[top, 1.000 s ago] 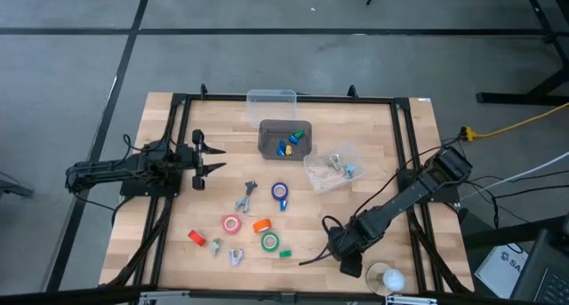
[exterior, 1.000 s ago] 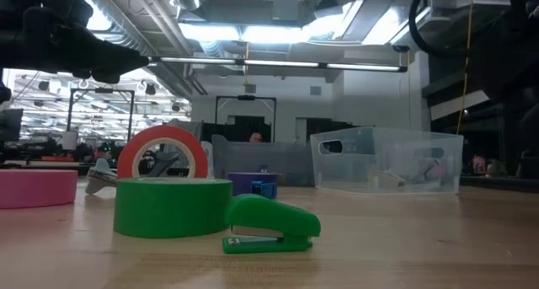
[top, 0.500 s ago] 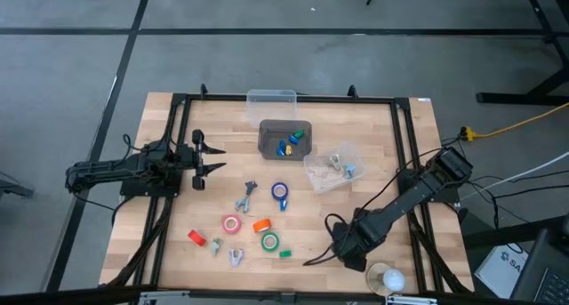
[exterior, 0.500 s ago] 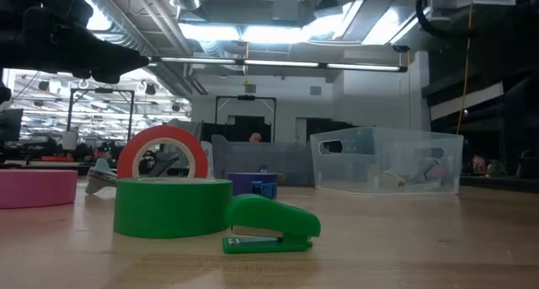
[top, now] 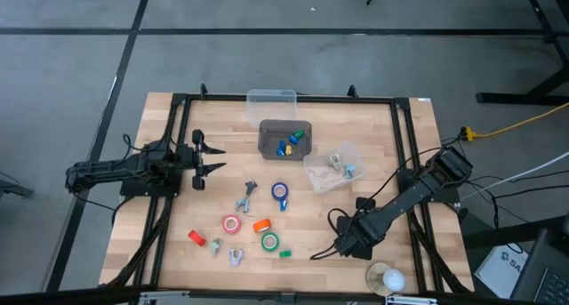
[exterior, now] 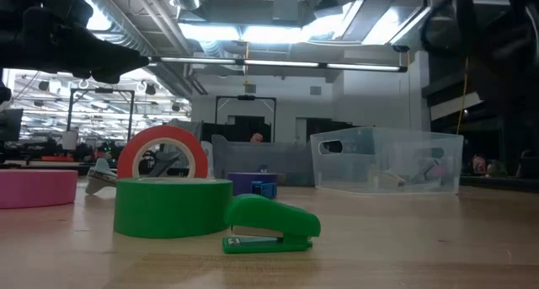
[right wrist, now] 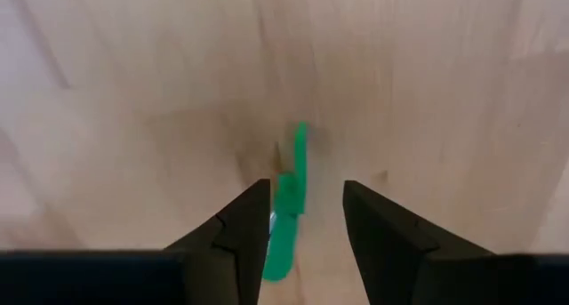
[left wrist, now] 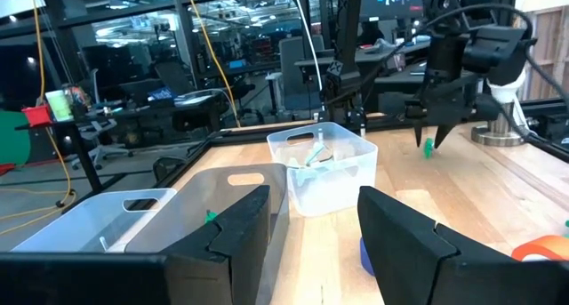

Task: Pick and place Stapler, Stapler remover, tape
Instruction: Put the green stapler into the black bin

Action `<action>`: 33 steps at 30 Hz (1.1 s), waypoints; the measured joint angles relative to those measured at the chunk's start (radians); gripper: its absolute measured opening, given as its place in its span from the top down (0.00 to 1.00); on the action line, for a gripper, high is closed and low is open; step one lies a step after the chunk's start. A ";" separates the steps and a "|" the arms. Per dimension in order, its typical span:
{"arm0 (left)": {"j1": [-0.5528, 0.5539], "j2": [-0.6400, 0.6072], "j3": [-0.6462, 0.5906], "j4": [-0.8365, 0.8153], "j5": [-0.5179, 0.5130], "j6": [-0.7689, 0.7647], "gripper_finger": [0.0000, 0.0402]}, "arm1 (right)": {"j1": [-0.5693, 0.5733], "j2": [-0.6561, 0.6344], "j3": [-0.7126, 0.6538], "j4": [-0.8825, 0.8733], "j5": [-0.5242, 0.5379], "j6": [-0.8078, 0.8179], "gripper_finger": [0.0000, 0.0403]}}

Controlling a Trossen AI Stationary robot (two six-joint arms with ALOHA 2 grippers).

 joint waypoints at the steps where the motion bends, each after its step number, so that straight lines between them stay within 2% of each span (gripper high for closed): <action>1: 0.000 0.000 0.000 0.000 0.000 0.000 0.58 | -0.001 0.000 -0.014 0.015 0.000 0.000 0.63; 11: 0.000 0.000 0.000 0.000 0.000 0.000 0.58 | -0.018 0.000 -0.046 0.075 0.041 -0.002 0.64; 14: 0.000 0.000 0.000 0.000 0.000 0.000 0.58 | -0.030 0.000 -0.046 0.074 0.042 0.000 0.69; 24: 0.000 0.000 0.000 0.000 0.000 0.000 0.58 | -0.042 0.000 -0.046 0.068 0.033 0.001 0.97; 30: 0.000 0.000 0.000 0.000 0.000 0.000 0.58 | -0.043 -0.001 -0.046 0.070 0.030 0.029 0.96; 33: 0.000 0.000 0.000 0.000 0.000 0.000 0.58 | -0.043 -0.001 -0.046 0.076 0.030 0.030 0.98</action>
